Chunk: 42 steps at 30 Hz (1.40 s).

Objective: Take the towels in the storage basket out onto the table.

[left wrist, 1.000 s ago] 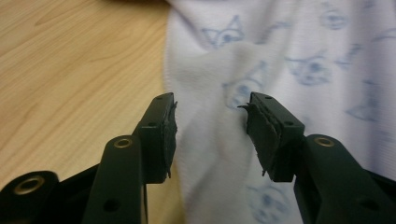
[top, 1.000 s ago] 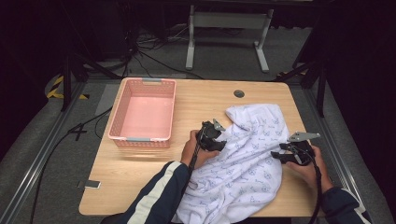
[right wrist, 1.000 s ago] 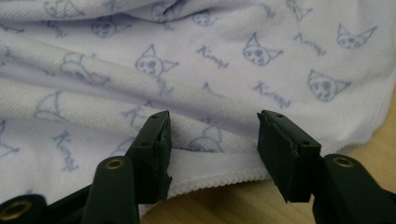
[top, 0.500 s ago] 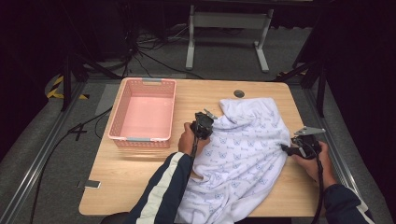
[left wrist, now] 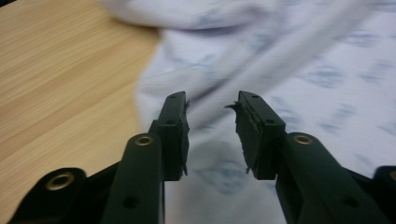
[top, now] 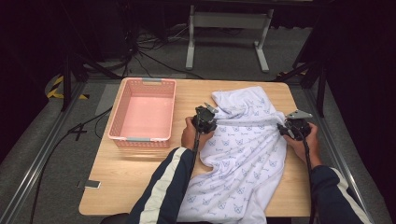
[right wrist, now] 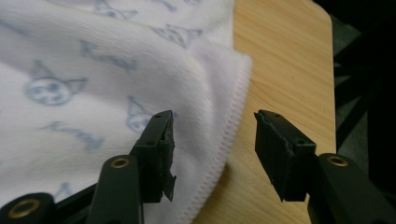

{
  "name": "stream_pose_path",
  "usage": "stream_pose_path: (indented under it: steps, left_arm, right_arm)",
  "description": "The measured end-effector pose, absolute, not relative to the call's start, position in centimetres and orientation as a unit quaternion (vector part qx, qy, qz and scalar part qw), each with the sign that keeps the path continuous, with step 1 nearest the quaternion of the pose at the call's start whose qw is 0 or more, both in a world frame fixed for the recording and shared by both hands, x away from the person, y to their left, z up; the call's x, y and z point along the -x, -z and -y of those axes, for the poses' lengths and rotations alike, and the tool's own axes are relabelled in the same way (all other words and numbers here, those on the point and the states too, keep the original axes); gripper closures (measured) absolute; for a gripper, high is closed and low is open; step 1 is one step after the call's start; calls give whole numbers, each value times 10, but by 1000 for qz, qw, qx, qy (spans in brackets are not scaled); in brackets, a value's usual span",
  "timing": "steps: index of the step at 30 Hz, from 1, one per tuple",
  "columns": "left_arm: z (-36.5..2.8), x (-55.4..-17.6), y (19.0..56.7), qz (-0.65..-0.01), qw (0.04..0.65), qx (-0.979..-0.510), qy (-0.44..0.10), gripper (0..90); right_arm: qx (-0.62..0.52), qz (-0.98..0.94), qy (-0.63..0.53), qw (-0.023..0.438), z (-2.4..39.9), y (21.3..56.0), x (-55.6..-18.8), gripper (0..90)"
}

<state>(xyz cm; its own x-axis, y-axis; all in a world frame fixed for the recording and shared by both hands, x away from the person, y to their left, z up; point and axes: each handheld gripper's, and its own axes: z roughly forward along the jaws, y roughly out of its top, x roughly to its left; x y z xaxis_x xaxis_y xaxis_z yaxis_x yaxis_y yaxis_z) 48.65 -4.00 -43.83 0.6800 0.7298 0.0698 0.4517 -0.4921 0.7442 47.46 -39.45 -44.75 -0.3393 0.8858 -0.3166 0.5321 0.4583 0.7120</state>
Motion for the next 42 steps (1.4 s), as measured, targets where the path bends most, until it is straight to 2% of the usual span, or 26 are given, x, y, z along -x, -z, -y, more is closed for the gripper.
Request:
stream_pose_path:
  steps: [2,3,4,6,7,10,12,13,14,17,19,21,23,24,26,27,32,33,35,38,42]
  left_arm:
    - [39,-462,434,-312,368,-861,-161,598]
    - [39,-462,434,-312,368,-861,-161,594]
    - [38,-452,433,-294,365,-869,-159,611]
    - [32,-422,436,-248,363,-888,-134,613]
    - [32,-422,436,-248,363,-888,-134,624]
    - [23,-392,440,-194,356,-905,-131,651]
    - [19,-381,443,-184,343,-914,-116,688]
    - [18,-378,446,-187,340,-914,-120,707]
    - [18,-376,456,-199,311,-920,-133,723]
    - [12,-380,458,-224,319,-911,-131,733]
    - [10,-386,457,-245,307,-906,-156,733]
    - [9,-389,458,-255,309,-903,-156,738]
    - [9,-395,458,-268,308,-899,-160,745]
    - [9,-402,457,-269,293,-900,-179,754]
    - [8,-409,457,-278,291,-897,-181,755]
    - [8,-414,457,-289,295,-893,-181,754]
    - [13,-437,458,-310,287,-883,-206,745]
    - [16,-444,458,-320,288,-878,-208,745]
    - [17,-447,458,-319,293,-877,-210,711]
    - [15,-443,457,-315,314,-876,-186,668]
    - [6,-422,445,-285,355,-877,-157,606]
  right_arm:
    - [-441,-796,-286,302,392,436,-456,420]
    - [-441,-796,-286,302,392,436,-456,420]
    - [-422,-815,-296,267,385,430,-437,404]
    - [-397,-829,-303,252,376,428,-415,406]
    - [-397,-829,-303,252,376,428,-415,406]
    - [-368,-848,-317,214,366,426,-383,405]
    - [-351,-860,-319,189,361,427,-365,414]
    - [-340,-869,-314,177,355,430,-349,414]
    - [-332,-875,-311,166,353,432,-343,411]
    - [-322,-888,-287,160,350,437,-333,406]
    - [-332,-892,-254,172,356,444,-330,408]
    - [-341,-887,-261,172,362,444,-331,431]
    - [-375,-872,-260,178,375,444,-336,452]
    - [-402,-857,-255,198,388,444,-344,454]
    - [-406,-854,-252,207,391,444,-347,455]
    - [-422,-841,-250,228,399,445,-358,456]
    - [-440,-826,-264,234,404,447,-379,437]
    - [-434,-825,-264,247,402,448,-385,435]
    - [-429,-827,-264,250,401,448,-387,447]
    - [-429,-827,-274,237,399,442,-382,482]
    - [-378,-849,-315,194,388,422,-352,505]
